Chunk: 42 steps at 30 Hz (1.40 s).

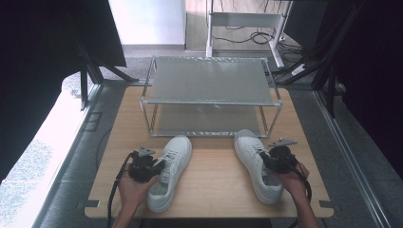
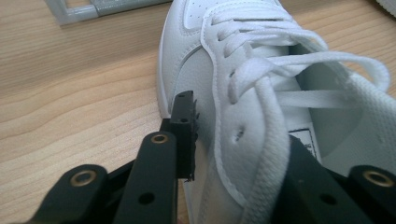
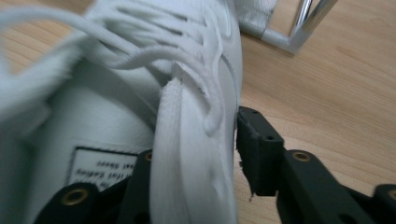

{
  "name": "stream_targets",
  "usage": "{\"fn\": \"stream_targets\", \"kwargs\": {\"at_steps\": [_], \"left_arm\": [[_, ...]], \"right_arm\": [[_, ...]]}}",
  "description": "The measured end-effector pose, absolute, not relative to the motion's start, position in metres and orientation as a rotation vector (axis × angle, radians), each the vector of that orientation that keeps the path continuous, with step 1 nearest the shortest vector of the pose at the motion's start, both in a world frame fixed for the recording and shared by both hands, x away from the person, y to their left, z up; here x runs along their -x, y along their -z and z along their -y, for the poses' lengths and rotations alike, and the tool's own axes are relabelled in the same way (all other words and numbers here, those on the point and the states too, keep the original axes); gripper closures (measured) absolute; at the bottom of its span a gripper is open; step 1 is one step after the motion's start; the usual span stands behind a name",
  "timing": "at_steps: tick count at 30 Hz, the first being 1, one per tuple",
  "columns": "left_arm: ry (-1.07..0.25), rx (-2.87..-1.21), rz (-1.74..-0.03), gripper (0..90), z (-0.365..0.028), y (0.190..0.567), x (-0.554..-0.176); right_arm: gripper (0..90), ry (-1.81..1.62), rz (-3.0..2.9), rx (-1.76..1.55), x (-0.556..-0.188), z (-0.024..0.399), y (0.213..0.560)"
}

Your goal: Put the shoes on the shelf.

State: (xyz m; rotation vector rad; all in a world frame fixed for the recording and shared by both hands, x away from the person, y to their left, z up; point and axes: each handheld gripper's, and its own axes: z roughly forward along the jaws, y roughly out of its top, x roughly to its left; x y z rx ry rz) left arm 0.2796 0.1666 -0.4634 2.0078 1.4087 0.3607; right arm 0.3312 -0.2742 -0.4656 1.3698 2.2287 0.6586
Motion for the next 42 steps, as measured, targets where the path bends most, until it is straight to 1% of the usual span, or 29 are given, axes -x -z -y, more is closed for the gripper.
{"fn": "stream_targets", "kwargs": {"at_steps": [1, 3, 6, 7, 8, 11, 15, 16, 20, 25, 26, 28, 32, 33, 35, 42], "left_arm": [[-0.361, -2.008, -1.409, 72.5, -0.167, 0.463, -0.28], [-0.36, -2.008, -1.411, 73.0, -0.166, 0.463, -0.28], [-0.379, -2.015, -1.412, 75.9, -0.165, 0.463, -0.28], [-0.379, -2.015, -1.412, 77.0, -0.165, 0.463, -0.28], [-0.385, -2.01, -1.419, 77.9, -0.165, 0.463, -0.28], [-0.395, -1.995, -1.424, 80.3, -0.165, 0.463, -0.28], [-0.393, -1.968, -1.426, 82.0, -0.168, 0.464, -0.281], [-0.386, -1.943, -1.426, 82.0, -0.17, 0.465, -0.281], [-0.394, -1.927, -1.414, 82.6, -0.17, 0.466, -0.281], [-0.337, -1.88, -1.397, 82.8, -0.174, 0.465, -0.28], [-0.304, -1.849, -1.382, 82.8, -0.177, 0.463, -0.279], [-0.291, -1.831, -1.375, 82.7, -0.179, 0.462, -0.279], [-0.227, -1.737, -1.33, 82.6, -0.187, 0.454, -0.275], [-0.227, -1.737, -1.33, 82.7, -0.187, 0.454, -0.275], [-0.209, -1.682, -1.306, 82.8, -0.192, 0.45, -0.273], [-0.178, -1.622, -1.259, 82.9, -0.198, 0.441, -0.269]], "right_arm": [[69.1, -0.659, -2.229, -1.37, -0.331, 0.274, 0.466], [72.9, -0.648, -2.222, -1.379, -0.332, 0.274, 0.466], [77.9, -0.654, -2.206, -1.39, -0.332, 0.276, 0.466], [77.9, -0.654, -2.206, -1.39, -0.332, 0.276, 0.466], [82.1, -0.654, -2.19, -1.385, -0.331, 0.275, 0.466], [86.2, -0.671, -2.172, -1.388, -0.33, 0.277, 0.466], [86.8, -0.728, -2.161, -1.42, -0.33, 0.283, 0.466], [87.0, -0.777, -2.148, -1.441, -0.33, 0.288, 0.467], [87.0, -0.892, -2.102, -1.466, -0.327, 0.296, 0.466], [87.0, -0.997, -2.064, -1.486, -0.324, 0.303, 0.461], [87.0, -1.055, -2.05, -1.493, -0.321, 0.307, 0.459], [87.0, -1.112, -2.026, -1.485, -0.318, 0.31, 0.457], [87.0, -1.215, -1.983, -1.496, -0.312, 0.314, 0.453], [86.9, -1.233, -1.98, -1.5, -0.311, 0.315, 0.452], [86.9, -1.261, -1.977, -1.503, -0.309, 0.317, 0.451], [86.9, -1.325, -1.963, -1.501, -0.304, 0.315, 0.448]]}}
